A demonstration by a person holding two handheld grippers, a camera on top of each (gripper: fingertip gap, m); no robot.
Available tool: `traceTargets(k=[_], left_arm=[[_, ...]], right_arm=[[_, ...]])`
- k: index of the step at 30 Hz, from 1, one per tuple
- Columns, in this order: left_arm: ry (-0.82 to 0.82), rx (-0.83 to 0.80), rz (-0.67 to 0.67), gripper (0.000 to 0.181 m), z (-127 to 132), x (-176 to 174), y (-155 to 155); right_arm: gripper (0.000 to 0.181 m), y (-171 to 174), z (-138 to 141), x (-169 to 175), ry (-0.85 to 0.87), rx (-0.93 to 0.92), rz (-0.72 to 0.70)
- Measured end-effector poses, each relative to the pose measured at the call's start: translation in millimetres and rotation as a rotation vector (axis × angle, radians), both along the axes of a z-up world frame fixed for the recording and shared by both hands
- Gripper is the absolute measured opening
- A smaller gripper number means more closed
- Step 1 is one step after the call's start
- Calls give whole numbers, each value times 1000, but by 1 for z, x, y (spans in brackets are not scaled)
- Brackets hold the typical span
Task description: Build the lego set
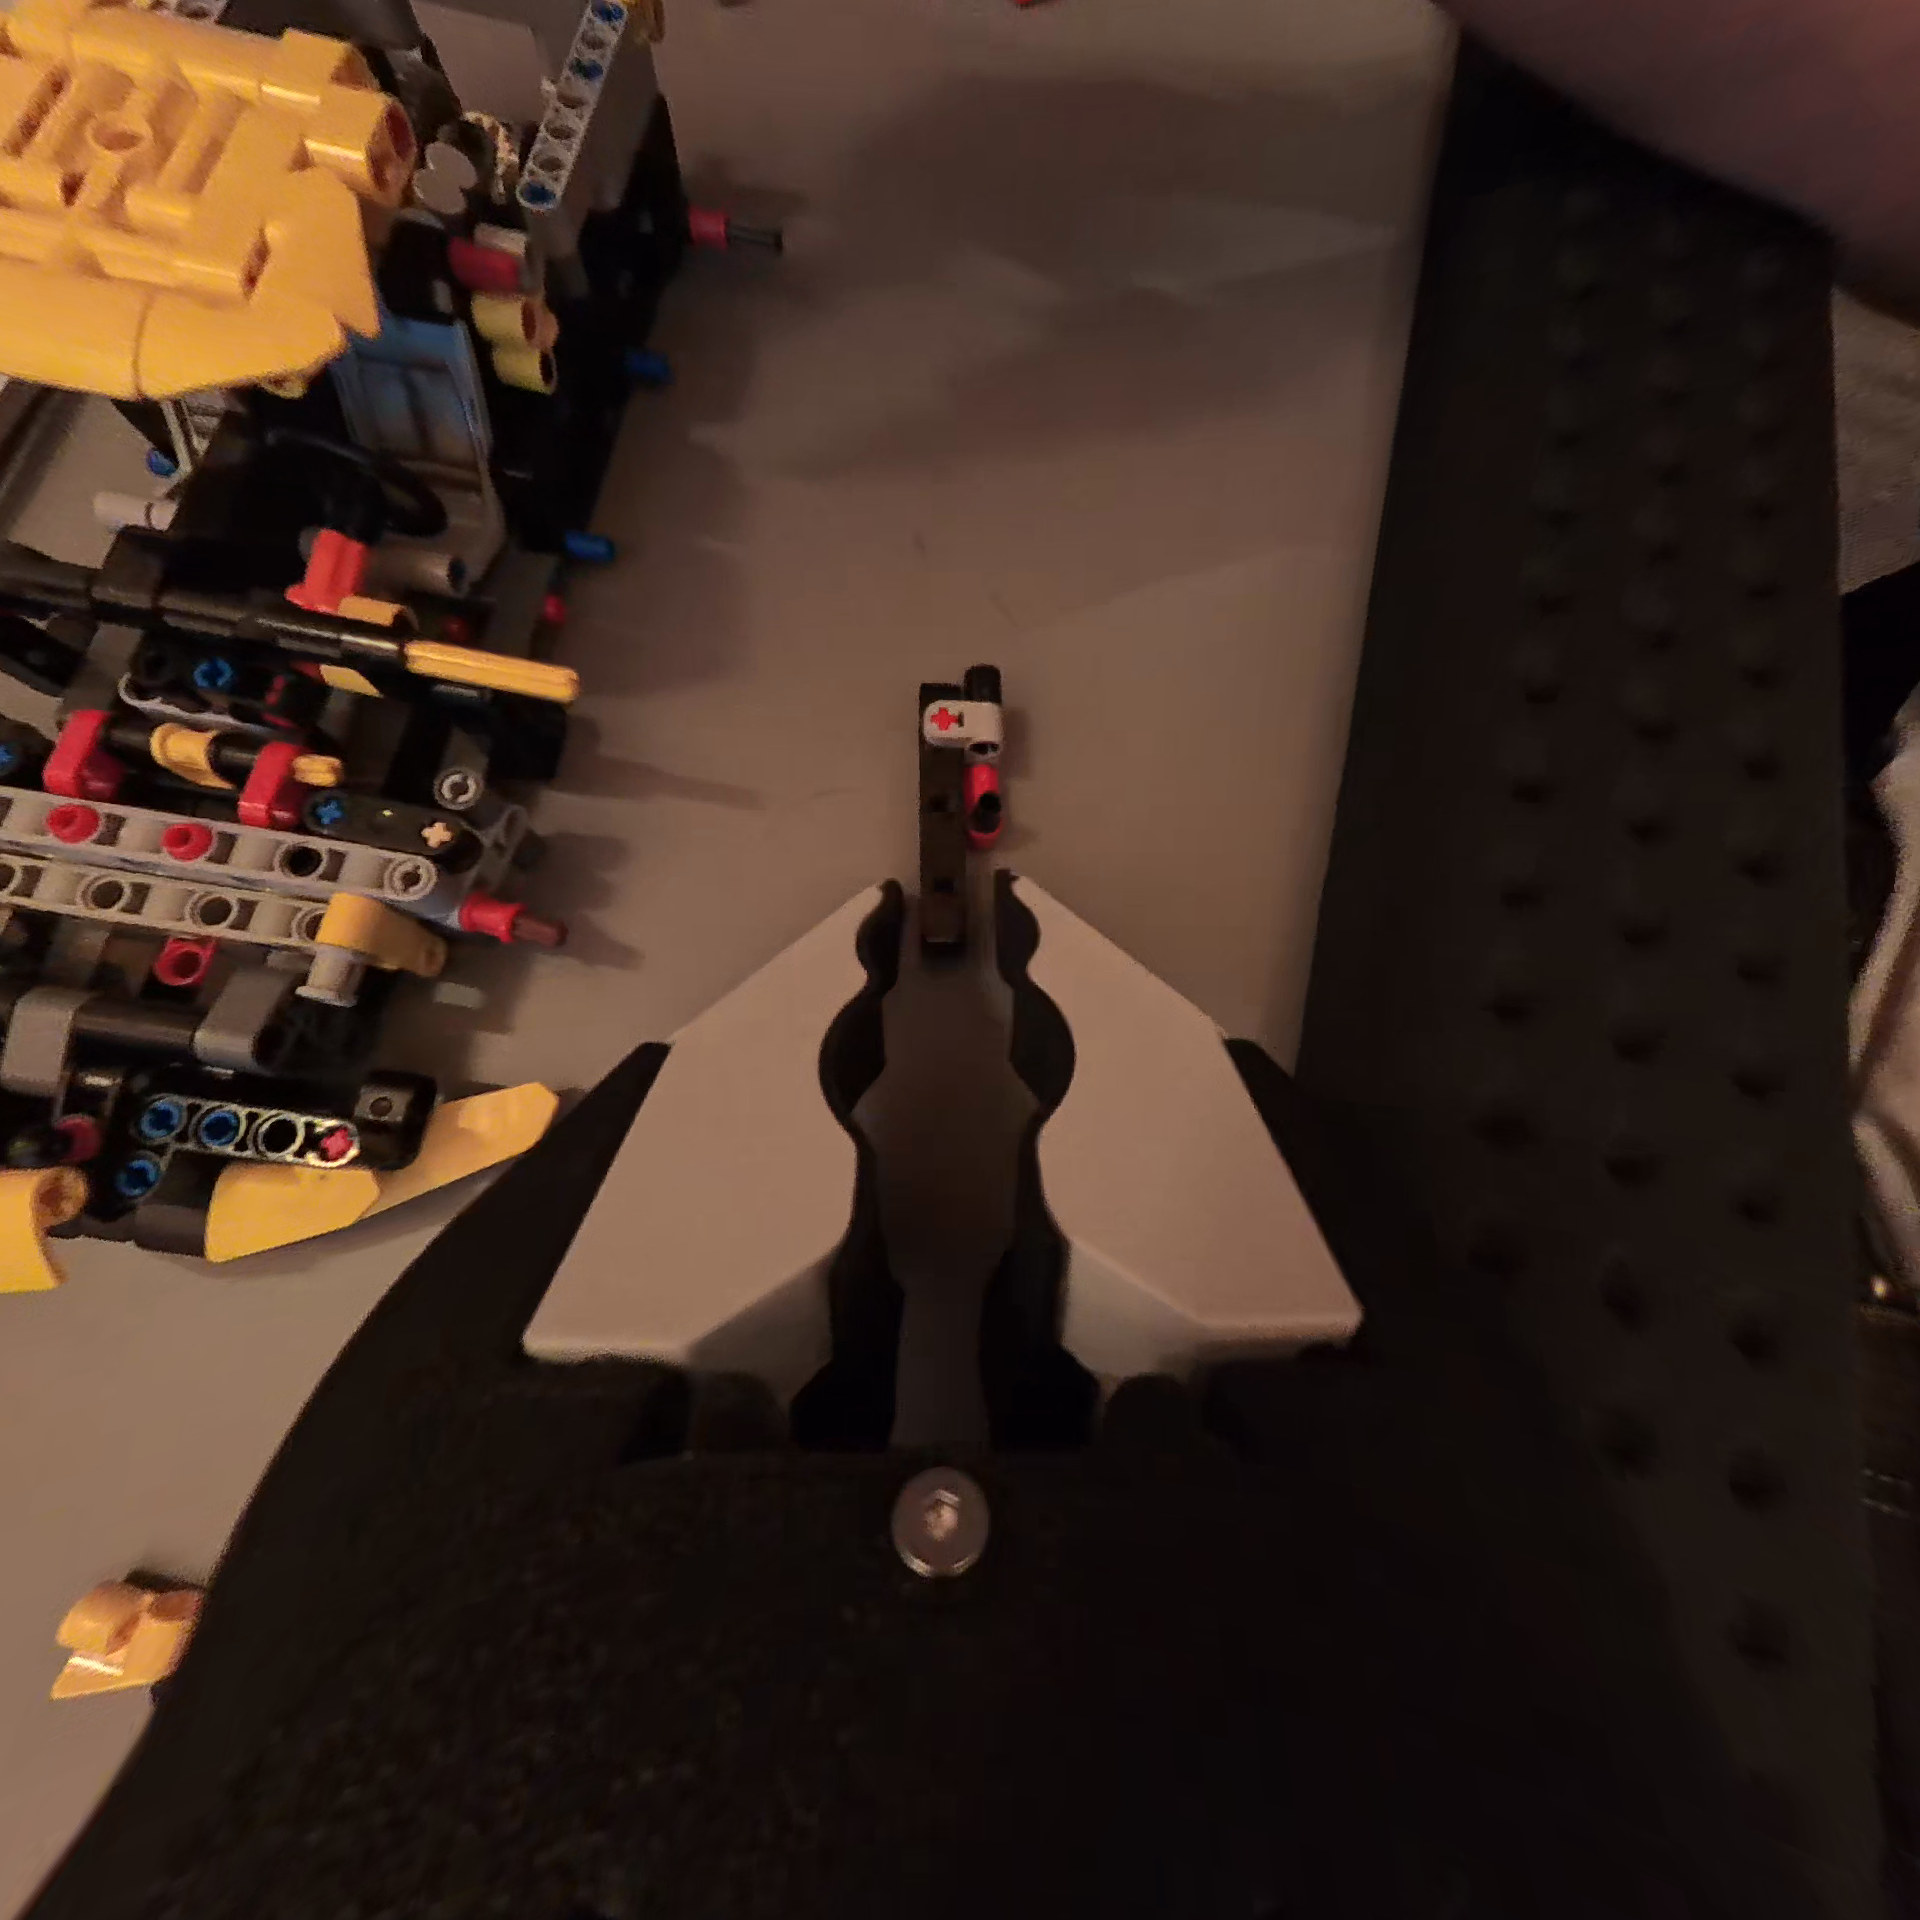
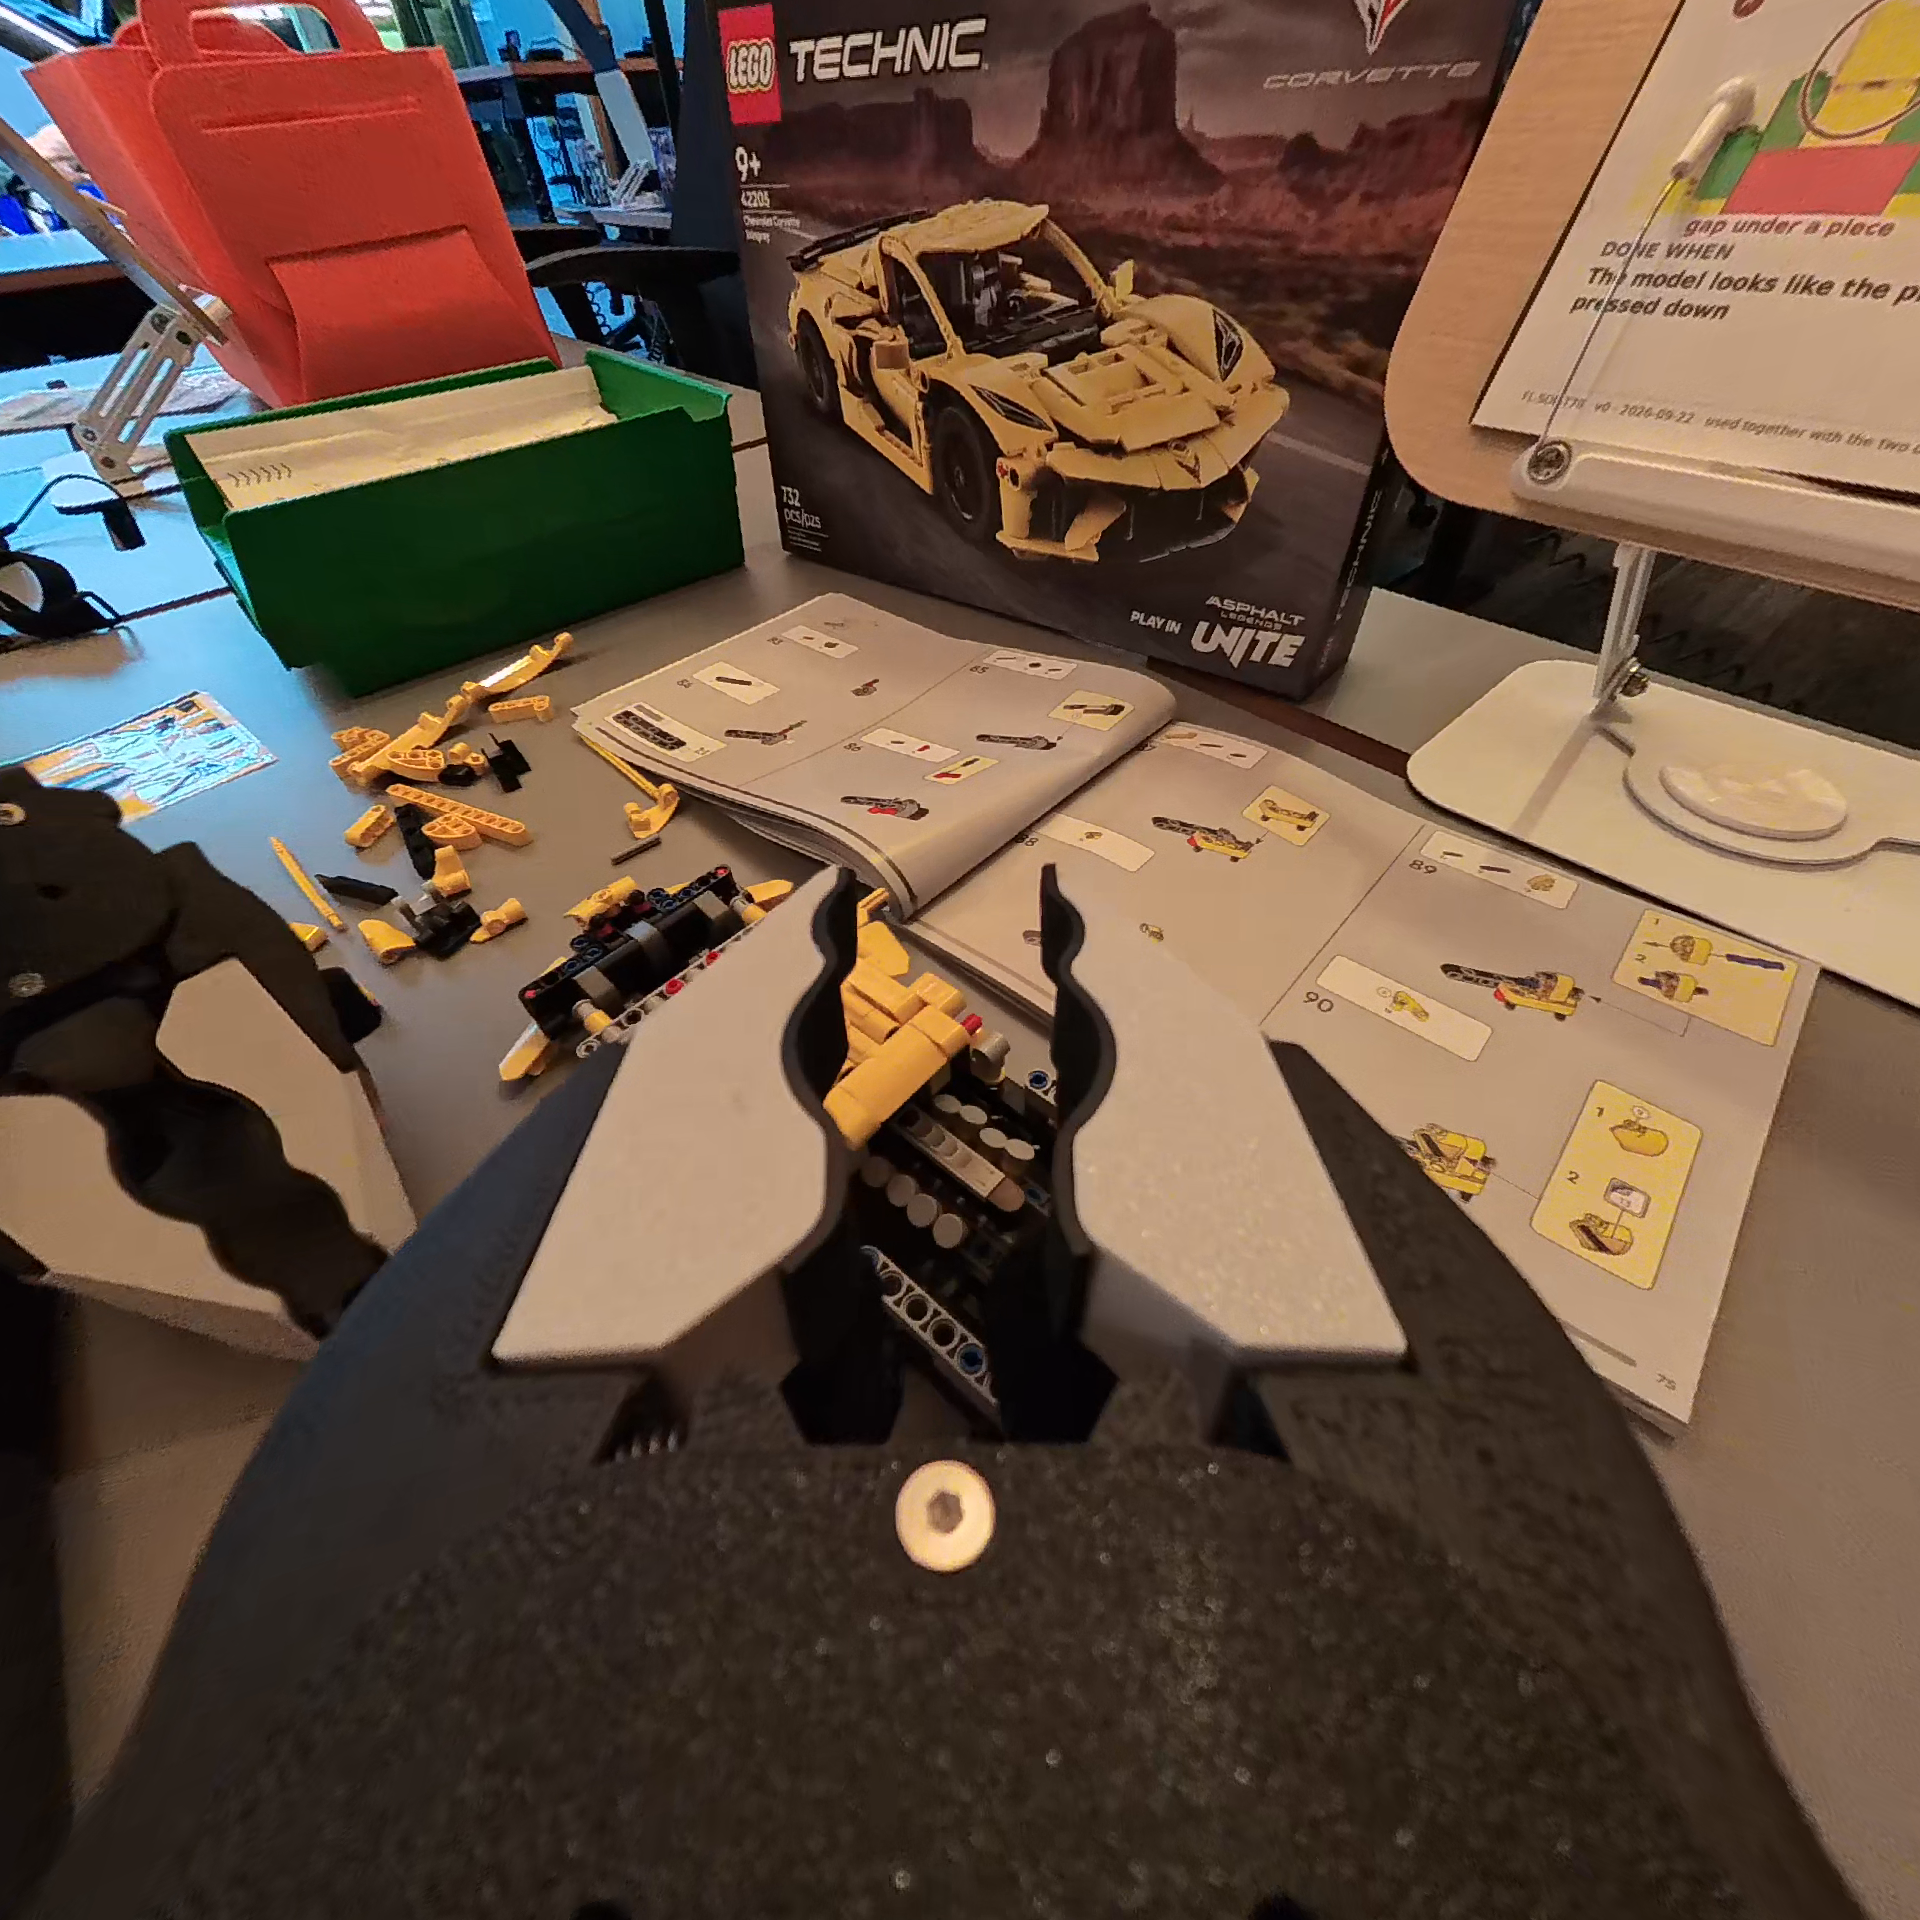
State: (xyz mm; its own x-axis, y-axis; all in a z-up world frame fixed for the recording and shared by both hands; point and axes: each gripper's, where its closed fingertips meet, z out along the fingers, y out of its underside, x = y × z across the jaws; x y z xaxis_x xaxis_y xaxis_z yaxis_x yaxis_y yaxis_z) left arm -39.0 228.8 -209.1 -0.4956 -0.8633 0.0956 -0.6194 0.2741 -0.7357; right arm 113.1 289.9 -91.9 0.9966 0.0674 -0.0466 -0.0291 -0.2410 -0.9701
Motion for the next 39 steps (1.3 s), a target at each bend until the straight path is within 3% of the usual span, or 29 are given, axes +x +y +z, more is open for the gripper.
traceTargets(k=[5, 8, 12, 15, 20, 23, 36, 39], left_arm=[[-87, -107, 75, 26, 39, -13, 10], [-120, -27, 221, 26, 55, -50, 69], [-21, 128, 455, 26, 52, -116, 166], [65, 187, 547, 26, 42, -154, 207], [117, 243, 700, 26, 30, -184, 258], [110, 228, 754, 26, 26, -186, 274], [173, 256, 661, 32, -1, -169, 274], [180, 273, 653, 11, -3, -168, 273]], right_arm=[[34, 0, -2, 0, 8, -5, 1], [34, -1, -2, 1, 4, -9, -3], [34, -2, 1, 3, 13, -1, -4], [33, -2, 0, 4, 28, -7, -3], [33, -1, -5, 6, 28, -25, -5], [32, 0, -8, 6, 35, -36, -4], [29, 1, -16, 4, 30, -66, 12], [28, 1, -16, 5, 36, -67, 13]])
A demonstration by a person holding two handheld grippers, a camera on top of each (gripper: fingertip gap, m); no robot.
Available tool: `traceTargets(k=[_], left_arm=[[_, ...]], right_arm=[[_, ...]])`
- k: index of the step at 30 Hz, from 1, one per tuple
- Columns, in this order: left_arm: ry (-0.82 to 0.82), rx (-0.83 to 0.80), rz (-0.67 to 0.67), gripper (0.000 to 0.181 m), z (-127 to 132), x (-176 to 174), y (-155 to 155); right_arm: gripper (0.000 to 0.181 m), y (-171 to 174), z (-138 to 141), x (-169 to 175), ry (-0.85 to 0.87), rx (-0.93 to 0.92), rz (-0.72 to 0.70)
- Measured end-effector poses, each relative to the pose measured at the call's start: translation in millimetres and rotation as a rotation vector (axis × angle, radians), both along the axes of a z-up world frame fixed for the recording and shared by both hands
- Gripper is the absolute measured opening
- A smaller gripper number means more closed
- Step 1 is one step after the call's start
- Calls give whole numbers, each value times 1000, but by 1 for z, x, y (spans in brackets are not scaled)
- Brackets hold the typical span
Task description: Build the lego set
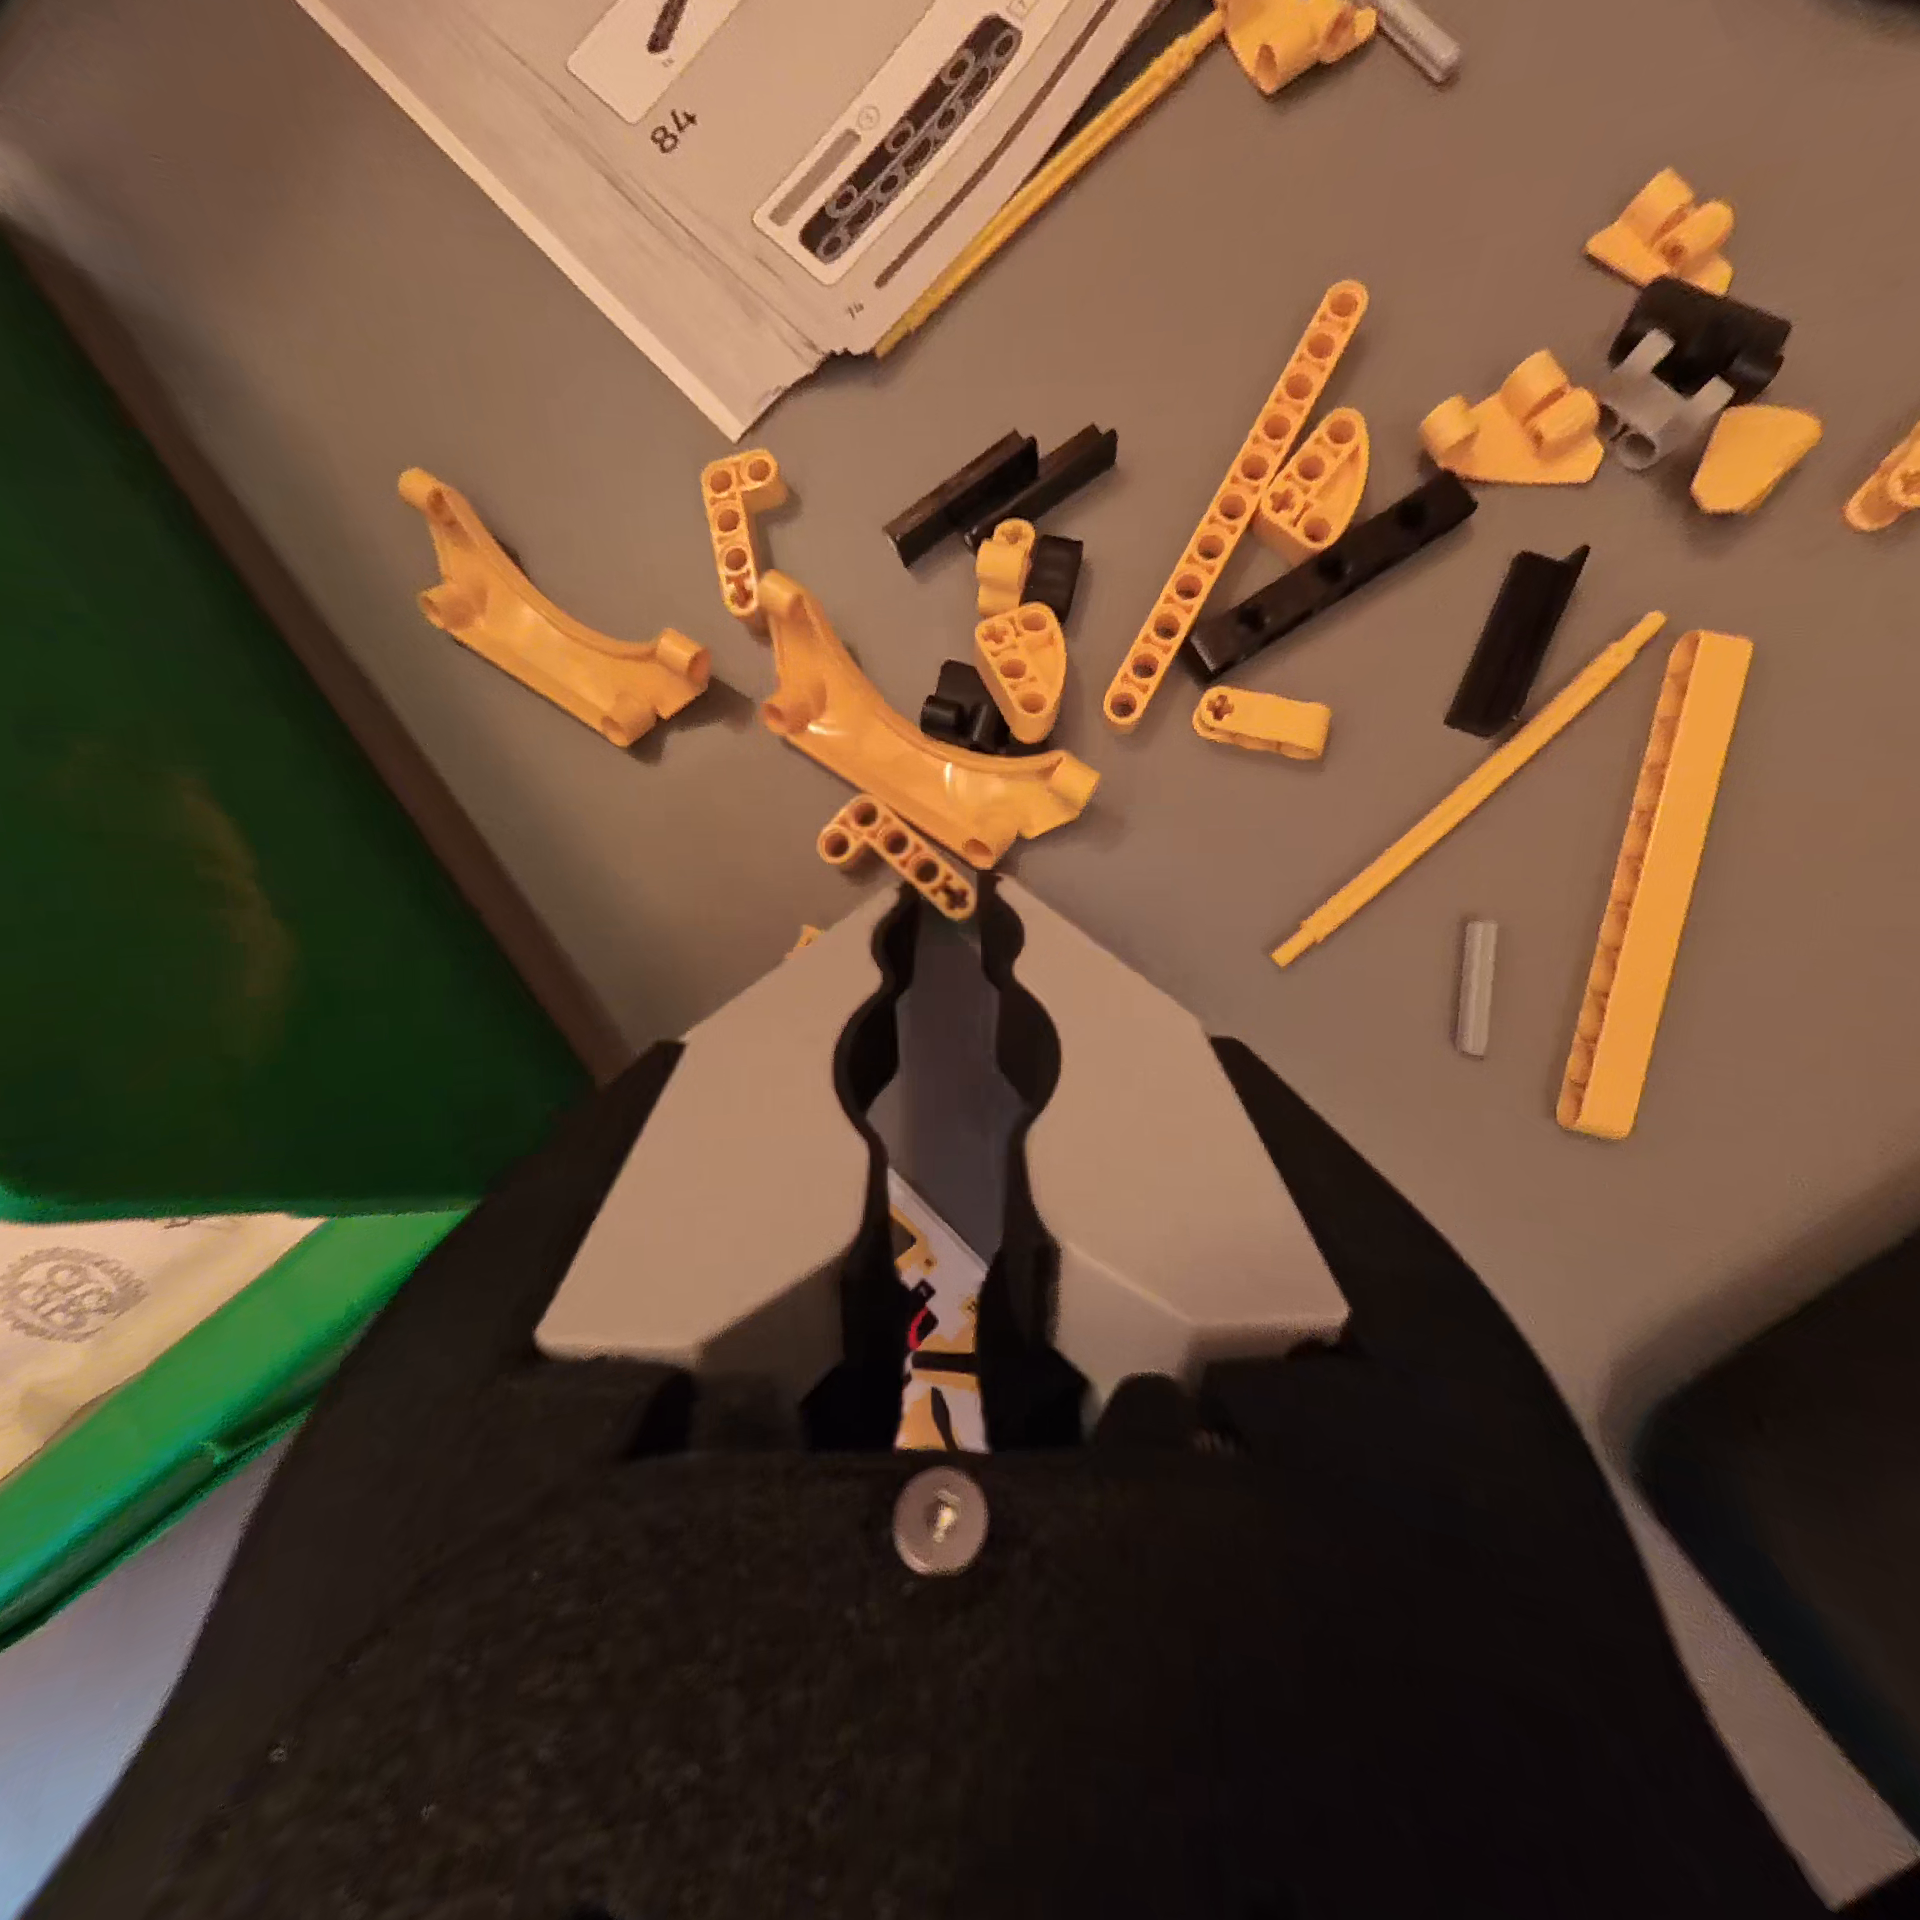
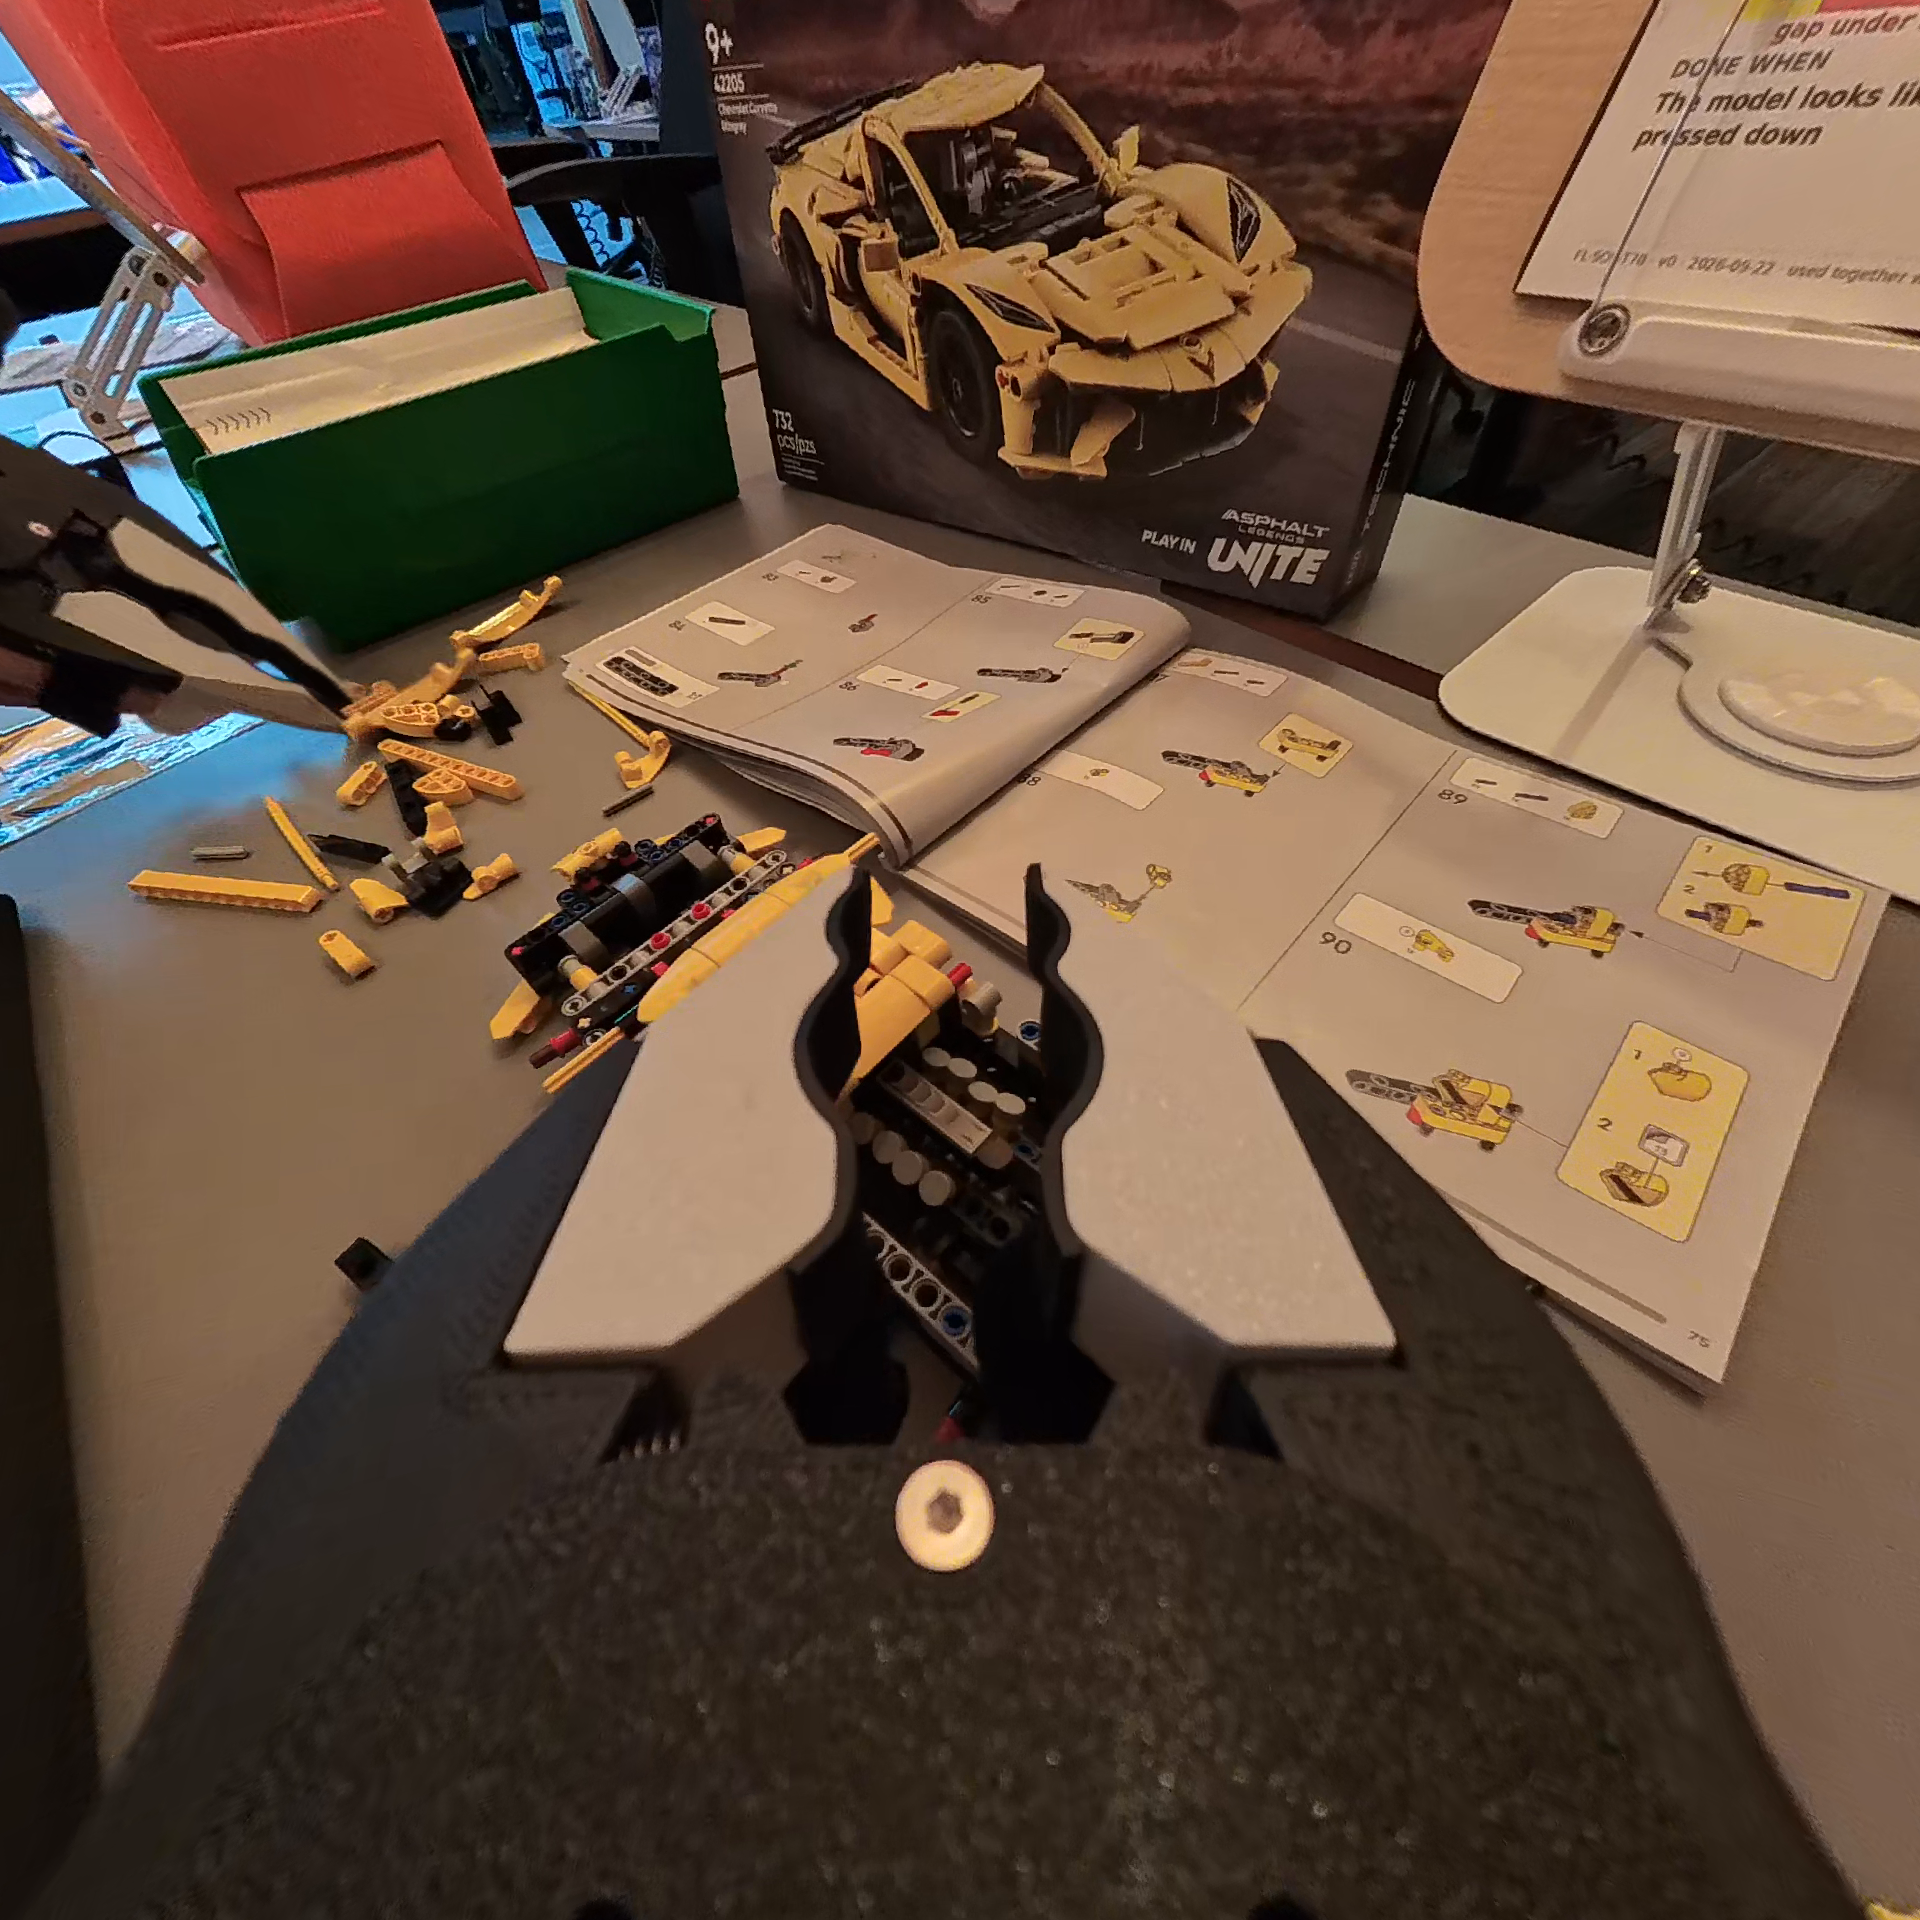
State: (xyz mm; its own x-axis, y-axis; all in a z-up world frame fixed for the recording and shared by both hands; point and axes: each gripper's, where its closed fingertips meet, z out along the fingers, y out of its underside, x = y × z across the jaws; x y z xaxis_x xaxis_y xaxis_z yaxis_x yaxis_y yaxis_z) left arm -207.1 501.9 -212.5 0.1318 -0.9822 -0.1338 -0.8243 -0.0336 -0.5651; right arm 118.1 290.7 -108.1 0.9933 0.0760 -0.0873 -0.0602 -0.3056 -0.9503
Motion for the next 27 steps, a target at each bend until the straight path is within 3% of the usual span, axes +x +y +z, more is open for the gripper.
traceTargets(k=[8, 12, 15, 18, 21, 24, 27], left_arm=[[19, 101, 29, 9, 9, -4, 6], [-23, 150, 88, 8, 34, -10, 13], [-113, 183, 78, 8, 67, 2, 5], [-275, 80, -71, 9, 99, 46, -43], [-345, -12, -273, 8, 110, 98, -108], [-366, -159, -493, 8, 102, 154, -192], [-273, -275, -610, 8, 75, 200, -261]], right_arm=[[27, 0, 1, -3, -5, 2, 9], [27, -1, 1, -1, -4, 2, 5], [26, -2, 5, 1, 0, 14, 0], [27, -2, 7, 1, -4, 23, -3], [27, -3, 8, 2, -7, 23, -5], [26, -4, 10, 8, -21, 25, -22], [27, -10, 13, 24, -44, 27, -65]])
